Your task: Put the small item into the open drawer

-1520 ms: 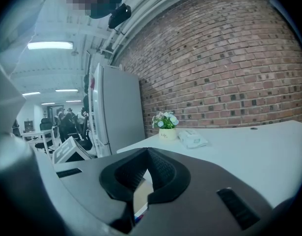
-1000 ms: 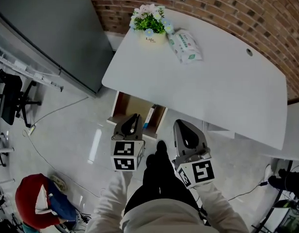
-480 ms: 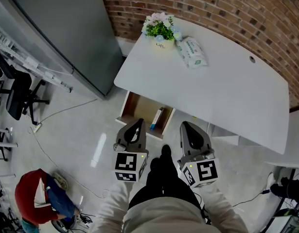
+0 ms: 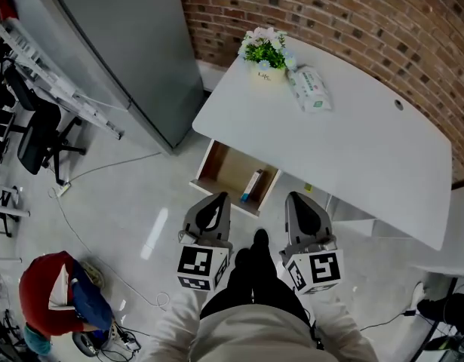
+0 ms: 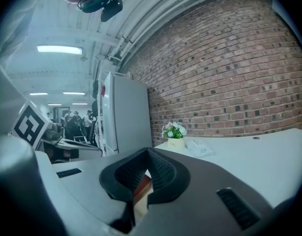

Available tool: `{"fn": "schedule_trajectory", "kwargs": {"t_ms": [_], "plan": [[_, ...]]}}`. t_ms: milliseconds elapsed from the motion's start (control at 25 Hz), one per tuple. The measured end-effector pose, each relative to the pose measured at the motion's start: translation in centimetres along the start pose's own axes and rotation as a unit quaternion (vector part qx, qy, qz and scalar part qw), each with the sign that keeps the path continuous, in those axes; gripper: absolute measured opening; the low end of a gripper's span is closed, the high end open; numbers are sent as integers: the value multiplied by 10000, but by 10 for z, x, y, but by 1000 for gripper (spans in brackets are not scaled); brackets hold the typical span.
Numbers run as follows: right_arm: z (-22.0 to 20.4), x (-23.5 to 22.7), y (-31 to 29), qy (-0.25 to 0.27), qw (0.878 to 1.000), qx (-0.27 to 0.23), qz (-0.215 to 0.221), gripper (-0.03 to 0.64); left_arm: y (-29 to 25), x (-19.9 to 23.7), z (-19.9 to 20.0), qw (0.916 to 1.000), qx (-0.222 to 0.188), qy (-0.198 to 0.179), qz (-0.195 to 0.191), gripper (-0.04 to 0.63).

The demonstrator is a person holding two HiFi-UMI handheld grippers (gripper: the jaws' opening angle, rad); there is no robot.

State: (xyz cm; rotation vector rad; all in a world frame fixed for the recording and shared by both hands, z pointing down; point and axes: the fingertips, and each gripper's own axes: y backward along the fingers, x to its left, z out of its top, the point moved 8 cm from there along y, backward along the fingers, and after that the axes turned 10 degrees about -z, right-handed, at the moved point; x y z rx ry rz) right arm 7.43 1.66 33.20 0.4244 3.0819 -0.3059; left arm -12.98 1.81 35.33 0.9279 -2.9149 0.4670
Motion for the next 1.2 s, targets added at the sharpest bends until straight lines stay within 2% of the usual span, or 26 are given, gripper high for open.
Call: {"fn": "schedule_trajectory", "kwargs": {"t_ms": [640,1200], "plan": [[-1,7,4,272,9995,98,147,25,7,8,-4,9999,-67,98,17,17],[1,4,4,174,9998,109,25,25,-2,21,-1,9998,-145,88,-53,17]]}}
